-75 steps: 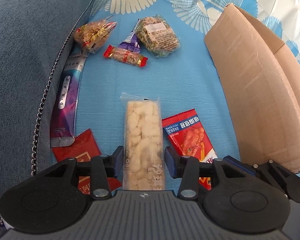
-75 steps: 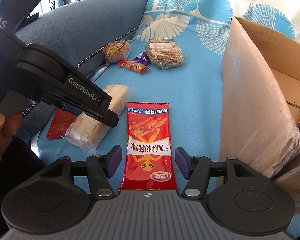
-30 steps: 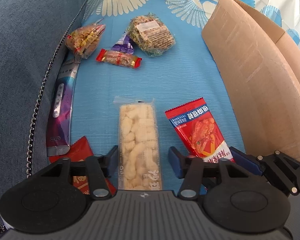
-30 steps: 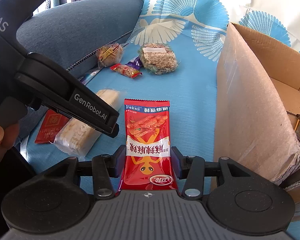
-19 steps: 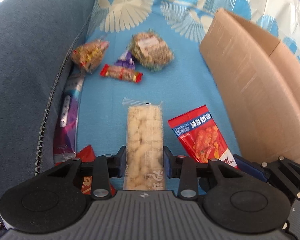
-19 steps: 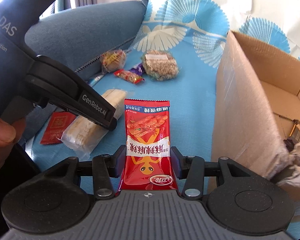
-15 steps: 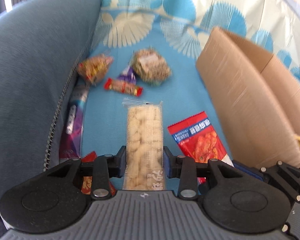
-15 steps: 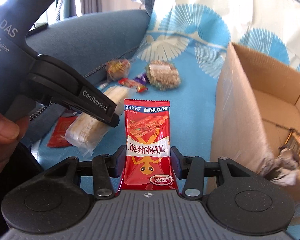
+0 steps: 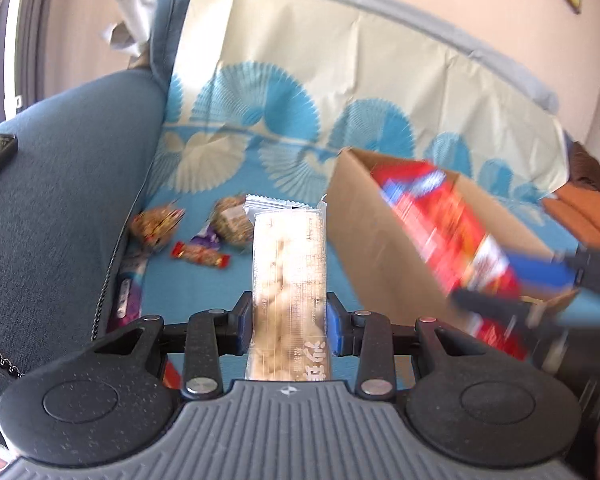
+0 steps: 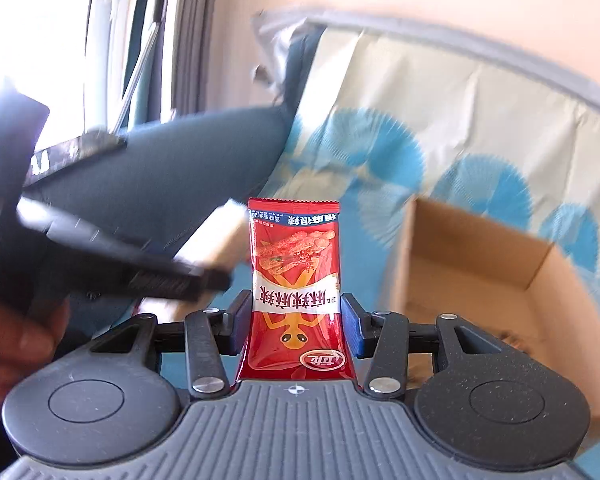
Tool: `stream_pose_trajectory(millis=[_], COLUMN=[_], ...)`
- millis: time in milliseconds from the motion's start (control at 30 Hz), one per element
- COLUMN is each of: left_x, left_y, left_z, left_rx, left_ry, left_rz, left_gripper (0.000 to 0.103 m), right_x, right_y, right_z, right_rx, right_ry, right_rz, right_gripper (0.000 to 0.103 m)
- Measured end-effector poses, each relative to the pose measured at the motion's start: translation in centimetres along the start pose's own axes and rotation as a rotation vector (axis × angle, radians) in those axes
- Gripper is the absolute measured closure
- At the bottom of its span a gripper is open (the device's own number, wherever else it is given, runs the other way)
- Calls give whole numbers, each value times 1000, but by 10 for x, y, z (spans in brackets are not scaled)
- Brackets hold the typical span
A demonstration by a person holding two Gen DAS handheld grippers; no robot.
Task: Organize snacks
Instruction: 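Lift the red bag and clear pack and carry them toward the box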
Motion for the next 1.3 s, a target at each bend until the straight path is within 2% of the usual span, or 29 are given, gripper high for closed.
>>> stream_pose_trajectory(millis=[100, 233, 400, 533, 767, 1033, 1300], left_x=[8, 6, 3, 0, -6, -9, -5], left_y=[-3, -10, -16, -12, -7, -20, -26], left_z=[0, 0, 0, 1, 0, 3, 0], left_rx=[3, -50, -108, -92, -68, -171, -84], left_ry=[-24, -28, -45, -36, -22, -17, -11], left_rz=[18, -10, -24, -36, -58, -131, -181], left_gripper=[63, 63, 63, 63, 63, 63, 63], right_x=[18, 35, 38, 29, 28, 33, 38], right_y=[-29, -73, -125, -159, -167, -174, -196], right_z=[-22, -34, -16, 12, 16, 17, 23], right_rx=[-32, -36, -77, -226, -304, -320, -401], right_ry=[-64, -144, -180, -165, -203, -245, -264], right_rz=[40, 102, 167, 199, 180, 147, 125], right_gripper=[55, 55, 55, 55, 55, 55, 55])
Point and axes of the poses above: each gripper's, at about its wrist camera, not at the fingertips, and x roughly against the way its jaws point, y to its left, z to its underside, the point moved 10 cm from there along -x, roughly the way its jaws point
